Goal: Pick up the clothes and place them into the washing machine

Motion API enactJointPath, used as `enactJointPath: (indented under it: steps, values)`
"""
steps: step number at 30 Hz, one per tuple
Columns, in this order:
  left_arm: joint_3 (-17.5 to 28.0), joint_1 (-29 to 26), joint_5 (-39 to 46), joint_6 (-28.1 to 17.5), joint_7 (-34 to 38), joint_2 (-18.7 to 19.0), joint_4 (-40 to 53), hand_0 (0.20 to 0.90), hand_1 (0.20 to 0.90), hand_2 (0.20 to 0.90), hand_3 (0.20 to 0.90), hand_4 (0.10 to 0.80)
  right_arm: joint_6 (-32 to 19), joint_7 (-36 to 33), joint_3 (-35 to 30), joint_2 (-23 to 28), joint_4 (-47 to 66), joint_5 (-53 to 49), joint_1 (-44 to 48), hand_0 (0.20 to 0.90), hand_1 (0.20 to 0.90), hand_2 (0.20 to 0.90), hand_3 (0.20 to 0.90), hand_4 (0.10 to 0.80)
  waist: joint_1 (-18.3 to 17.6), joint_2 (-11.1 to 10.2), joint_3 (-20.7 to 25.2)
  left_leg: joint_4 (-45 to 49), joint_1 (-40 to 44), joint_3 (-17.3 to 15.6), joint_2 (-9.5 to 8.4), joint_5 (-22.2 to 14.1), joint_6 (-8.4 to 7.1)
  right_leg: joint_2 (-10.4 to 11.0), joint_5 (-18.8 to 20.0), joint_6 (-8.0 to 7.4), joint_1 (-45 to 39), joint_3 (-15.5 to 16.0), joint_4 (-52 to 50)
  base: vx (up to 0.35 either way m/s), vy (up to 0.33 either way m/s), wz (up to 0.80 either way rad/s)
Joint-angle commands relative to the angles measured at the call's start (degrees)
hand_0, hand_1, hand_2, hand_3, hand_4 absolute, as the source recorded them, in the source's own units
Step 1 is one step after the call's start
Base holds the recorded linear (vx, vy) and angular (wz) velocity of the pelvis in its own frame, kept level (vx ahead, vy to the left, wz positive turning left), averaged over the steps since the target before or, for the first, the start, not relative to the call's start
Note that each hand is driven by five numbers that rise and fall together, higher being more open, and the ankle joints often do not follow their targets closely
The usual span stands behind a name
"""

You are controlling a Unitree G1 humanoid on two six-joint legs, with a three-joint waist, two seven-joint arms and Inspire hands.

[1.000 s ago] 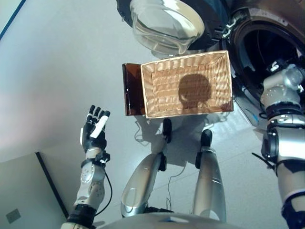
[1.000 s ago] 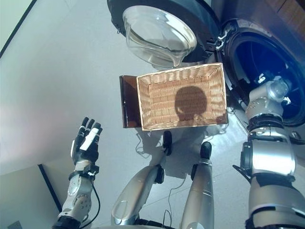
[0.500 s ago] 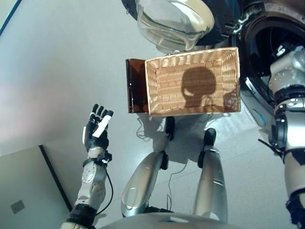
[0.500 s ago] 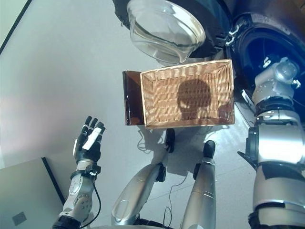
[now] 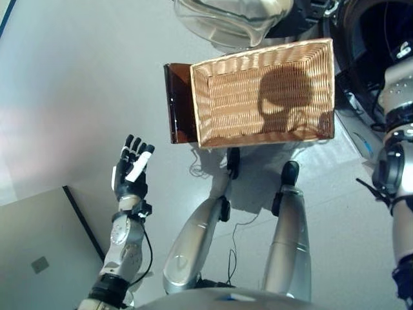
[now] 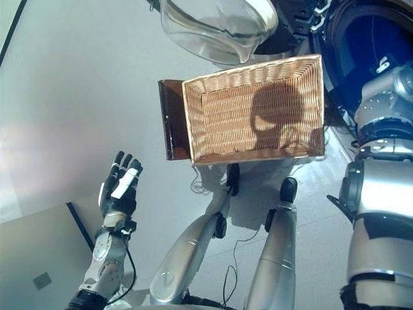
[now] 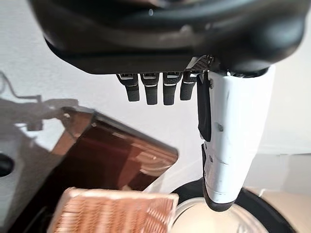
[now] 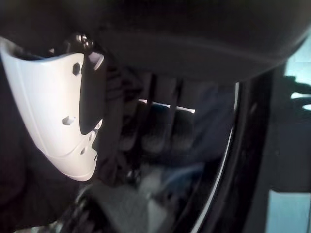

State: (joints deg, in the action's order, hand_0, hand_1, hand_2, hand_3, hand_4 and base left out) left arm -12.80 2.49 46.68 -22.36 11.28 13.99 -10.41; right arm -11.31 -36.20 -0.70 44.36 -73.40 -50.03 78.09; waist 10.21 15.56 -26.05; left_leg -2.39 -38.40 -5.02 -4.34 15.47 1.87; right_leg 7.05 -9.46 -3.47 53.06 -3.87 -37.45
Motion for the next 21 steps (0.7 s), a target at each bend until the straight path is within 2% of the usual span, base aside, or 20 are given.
enactJointPath:
  steps: [1, 5, 12, 13, 14, 15, 21]
  values:
    - [0.6, -1.9, -0.3, -4.7, 0.5, 1.5, 5.7, 0.900, 0.900, 0.900, 0.900, 0.800, -6.5, -0.6, 8.8, 12.6, 5.4, 2.7, 10.3, 0.200, 0.200, 0.200, 0.200, 0.300, -0.2, 9.0, -3.4, 6.4, -0.5, -3.6, -1.81, -7.2, -5.82, -2.1, 0.8, 0.99, -2.4, -2.8, 4.1, -0.011, -0.021, 0.04]
    - [0.3, -1.8, -0.3, -5.1, 0.8, 1.6, 7.0, 0.900, 0.900, 0.900, 0.900, 0.800, -4.5, -0.2, 12.2, 15.0, 4.3, 4.9, 12.1, 0.200, 0.200, 0.200, 0.200, 0.300, -0.8, 8.9, -3.7, 6.9, -3.1, -4.0, -1.64, -7.0, -6.08, -2.4, 0.3, 1.19, 0.3, -3.8, 2.5, -0.008, -0.031, 0.03]
    - [0.4, -1.3, 0.2, -5.0, 1.0, 1.9, 7.9, 0.900, 0.900, 0.900, 0.900, 0.800, -4.4, 0.3, 13.3, 16.8, 2.9, 4.3, 12.5, 0.200, 0.200, 0.200, 0.200, 0.300, -1.4, 8.8, -3.7, 7.4, -5.2, -4.6, -1.56, -7.0, -6.18, -2.9, 0.3, 1.41, 2.6, -4.2, 1.4, 0.012, -0.006, 0.01]
    - [0.6, -1.4, 0.2, -5.1, 1.0, 2.0, 7.9, 0.900, 0.900, 0.900, 0.900, 0.800, -4.4, 0.5, 13.3, 16.7, 2.9, 4.2, 12.5, 0.244, 0.244, 0.244, 0.244, 0.331, -1.4, 8.8, -3.7, 7.4, -5.4, -4.8, -1.43, -6.7, -6.13, -3.1, 0.7, 1.48, 3.0, -4.2, 1.4, 0.000, 0.000, 0.00]
    - [0.7, -1.5, 0.4, -5.1, 1.1, 2.0, 7.7, 0.900, 0.900, 0.900, 0.900, 0.800, -4.3, 0.6, 13.4, 16.7, 2.4, 3.9, 12.4, 0.507, 0.507, 0.507, 0.507, 0.520, -1.5, 8.6, -3.7, 7.5, -5.2, -4.9, -1.60, -7.1, -6.18, -3.0, 0.2, 1.50, 2.8, -4.3, 1.3, 0.000, 0.000, 0.00]
    - [0.8, -1.6, 0.3, -5.1, 1.2, 2.2, 7.7, 0.900, 0.900, 0.900, 0.900, 0.800, -4.2, 0.3, 13.5, 16.5, 1.7, 4.0, 12.7, 0.900, 0.900, 0.900, 0.900, 0.800, -1.5, 8.6, -3.7, 7.6, -5.2, -4.9, -1.61, -7.2, -6.16, -3.0, 0.2, 1.52, 2.8, -4.4, 1.2, 0.000, 0.000, 0.00]
    - [1.2, -1.7, 0.7, -5.2, 1.8, 2.1, 7.6, 0.900, 0.900, 0.900, 0.900, 0.800, -3.8, -0.1, 13.4, 15.4, 0.4, 4.2, 13.2, 0.900, 0.900, 0.900, 0.900, 0.800, -1.5, 8.6, -3.7, 7.7, -5.4, -5.0, -1.48, -7.1, -5.85, -3.4, 0.7, 1.65, 3.1, -4.4, 1.3, 0.000, 0.000, 0.00]
